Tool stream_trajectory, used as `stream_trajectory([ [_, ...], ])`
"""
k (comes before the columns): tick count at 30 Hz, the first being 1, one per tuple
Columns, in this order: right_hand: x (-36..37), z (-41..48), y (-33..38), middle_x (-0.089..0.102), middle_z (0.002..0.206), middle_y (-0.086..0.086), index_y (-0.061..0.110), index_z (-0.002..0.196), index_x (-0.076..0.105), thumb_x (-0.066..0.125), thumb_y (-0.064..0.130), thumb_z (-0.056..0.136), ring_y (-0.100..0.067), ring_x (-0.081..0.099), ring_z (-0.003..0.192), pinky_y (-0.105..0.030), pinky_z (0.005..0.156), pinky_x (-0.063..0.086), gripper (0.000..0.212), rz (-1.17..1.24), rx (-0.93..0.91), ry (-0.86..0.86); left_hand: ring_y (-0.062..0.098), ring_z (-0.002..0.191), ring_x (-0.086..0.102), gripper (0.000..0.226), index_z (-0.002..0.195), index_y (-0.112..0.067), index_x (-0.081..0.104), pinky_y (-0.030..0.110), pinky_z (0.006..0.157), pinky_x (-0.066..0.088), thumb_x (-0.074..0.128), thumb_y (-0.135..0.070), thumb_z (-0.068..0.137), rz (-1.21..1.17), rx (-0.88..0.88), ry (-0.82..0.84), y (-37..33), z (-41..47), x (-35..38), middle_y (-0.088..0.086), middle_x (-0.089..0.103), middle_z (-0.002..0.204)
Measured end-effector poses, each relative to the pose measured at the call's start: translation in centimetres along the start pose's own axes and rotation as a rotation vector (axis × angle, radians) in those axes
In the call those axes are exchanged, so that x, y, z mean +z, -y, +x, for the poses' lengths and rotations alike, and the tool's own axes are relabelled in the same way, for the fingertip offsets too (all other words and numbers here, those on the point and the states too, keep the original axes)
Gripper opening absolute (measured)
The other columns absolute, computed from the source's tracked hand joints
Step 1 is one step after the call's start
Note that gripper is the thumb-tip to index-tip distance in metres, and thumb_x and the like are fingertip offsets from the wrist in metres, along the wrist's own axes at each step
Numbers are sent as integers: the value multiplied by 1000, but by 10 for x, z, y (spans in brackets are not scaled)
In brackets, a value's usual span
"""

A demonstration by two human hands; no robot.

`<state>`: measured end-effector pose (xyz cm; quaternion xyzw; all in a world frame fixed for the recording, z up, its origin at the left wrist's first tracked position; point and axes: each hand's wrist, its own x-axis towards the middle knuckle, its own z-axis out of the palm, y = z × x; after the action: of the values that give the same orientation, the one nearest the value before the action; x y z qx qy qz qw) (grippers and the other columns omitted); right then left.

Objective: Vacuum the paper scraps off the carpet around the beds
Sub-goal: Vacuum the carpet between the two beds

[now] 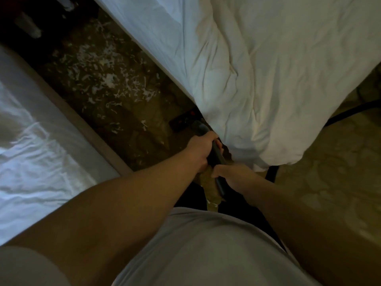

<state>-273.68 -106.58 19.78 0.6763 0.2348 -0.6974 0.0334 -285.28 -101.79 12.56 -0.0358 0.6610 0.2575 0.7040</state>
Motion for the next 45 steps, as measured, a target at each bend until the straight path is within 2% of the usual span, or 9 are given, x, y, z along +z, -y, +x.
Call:
stream_trajectory([
  [3,-22,-15,-31,70,67,-16,-2,80,71,72,17,88,-31,68,60,-40,65,58,20,-22,39,-39,28,64,57,22,73,-6,58,50,87,57,63,-11,94,60,-36,49,32,-10,24,8,59,56],
  [6,-34,-31,-56,77,79,-18,0,83,76,77,31,75,-40,74,75,-52,81,62,32,-32,86,-83,26,64,57,17,79,-7,58,48,86,55,63,-10,95,82,-103,105,59,-22,39,9,59,61],
  [10,-42,-48,-81,77,79,-20,0,80,75,75,20,85,-30,69,70,-41,71,55,20,-8,125,-103,24,60,55,16,83,-6,56,42,77,54,62,-11,97,107,-192,152,84,-35,49,8,58,59],
  [17,-37,-53,-93,77,100,-26,0,92,76,76,25,83,-40,73,84,-53,84,60,27,-58,132,-112,22,60,54,8,93,-4,57,36,68,54,61,-10,97,42,-213,161,99,-42,40,7,56,62],
  [19,-31,-49,-85,78,98,-23,2,94,76,76,32,79,-41,76,91,-52,85,61,33,-122,124,-85,21,62,55,9,101,-4,58,35,64,55,62,-12,97,-3,-189,136,95,-39,29,7,56,64],
  [21,-24,-44,-74,80,88,-16,3,94,76,76,32,78,-35,77,82,-47,83,62,33,-178,110,-39,22,63,56,16,107,-5,57,35,61,55,63,-15,96,-41,-161,105,90,-33,15,7,57,65],
  [26,13,-30,-38,71,61,-7,-1,88,70,70,15,91,-16,66,47,-21,47,52,17,-258,39,63,17,59,53,12,89,-7,55,35,62,53,62,-14,97,-222,-103,4,64,-27,-37,5,52,61],
  [35,133,7,27,69,82,-15,0,100,68,68,19,96,-27,68,74,-37,67,56,19,-435,-101,257,19,58,58,14,90,-9,55,31,51,54,63,-20,95,-328,87,-229,10,-14,-179,5,57,69],
  [45,179,18,31,68,88,-13,9,94,65,67,21,95,-21,69,70,-36,71,57,13,-524,-92,349,18,62,57,16,83,-11,54,31,53,55,63,-21,93,-461,134,-239,16,-13,-238,4,56,72],
])
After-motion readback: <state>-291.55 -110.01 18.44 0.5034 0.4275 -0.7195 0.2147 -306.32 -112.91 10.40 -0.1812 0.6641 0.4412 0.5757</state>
